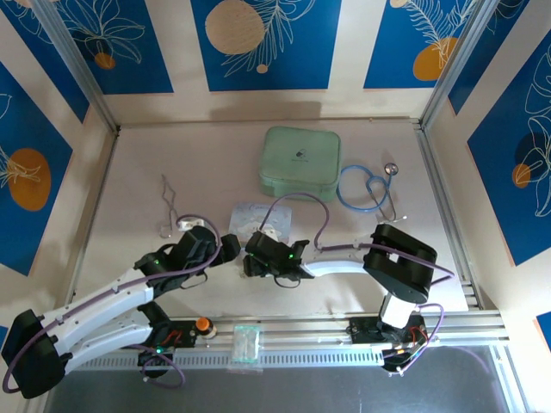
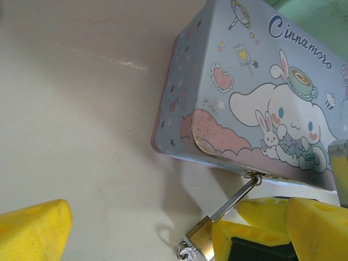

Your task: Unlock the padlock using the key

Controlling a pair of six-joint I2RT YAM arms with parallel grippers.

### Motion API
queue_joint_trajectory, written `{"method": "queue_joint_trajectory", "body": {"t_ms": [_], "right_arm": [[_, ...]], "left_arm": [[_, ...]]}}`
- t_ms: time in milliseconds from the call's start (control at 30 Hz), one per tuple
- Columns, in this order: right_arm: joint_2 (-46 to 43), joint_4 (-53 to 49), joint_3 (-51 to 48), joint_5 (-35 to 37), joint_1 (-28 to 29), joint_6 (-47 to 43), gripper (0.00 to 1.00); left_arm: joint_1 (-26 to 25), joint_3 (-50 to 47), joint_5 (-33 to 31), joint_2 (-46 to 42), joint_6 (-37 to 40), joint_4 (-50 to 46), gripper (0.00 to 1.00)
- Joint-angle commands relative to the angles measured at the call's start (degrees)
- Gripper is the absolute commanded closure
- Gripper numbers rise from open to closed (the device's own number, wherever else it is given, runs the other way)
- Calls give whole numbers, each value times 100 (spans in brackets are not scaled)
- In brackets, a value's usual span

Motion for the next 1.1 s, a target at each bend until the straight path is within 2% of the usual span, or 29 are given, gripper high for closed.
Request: {"method": "queue_joint_trajectory", "body": {"t_ms": [0, 300, 600, 833, 900, 967, 1067], "right_arm": [[161, -91, 185, -97, 92, -55, 46], [460, -159, 380, -190, 200, 75, 50], [481, -483, 127, -327, 198, 487, 64], [228, -39, -437, -690, 52, 776, 73], [136, 73, -605, -741, 27, 860, 75], [53, 272, -819, -820, 3, 936, 80], [-29, 477, -1070, -886, -50, 1073, 82]], "left_arm": [[62, -130, 32, -25, -75, 86, 1], [59, -133, -37, -8, -78, 113, 1], [67, -116, -118, -21, -68, 50, 1], [79, -90, -144, 30, -42, 143, 2], [69, -32, -170, 86, 154, 207, 3], [63, 196, -182, 243, 677, 248, 3], [58, 628, -377, 514, 1360, 83, 1]]}}
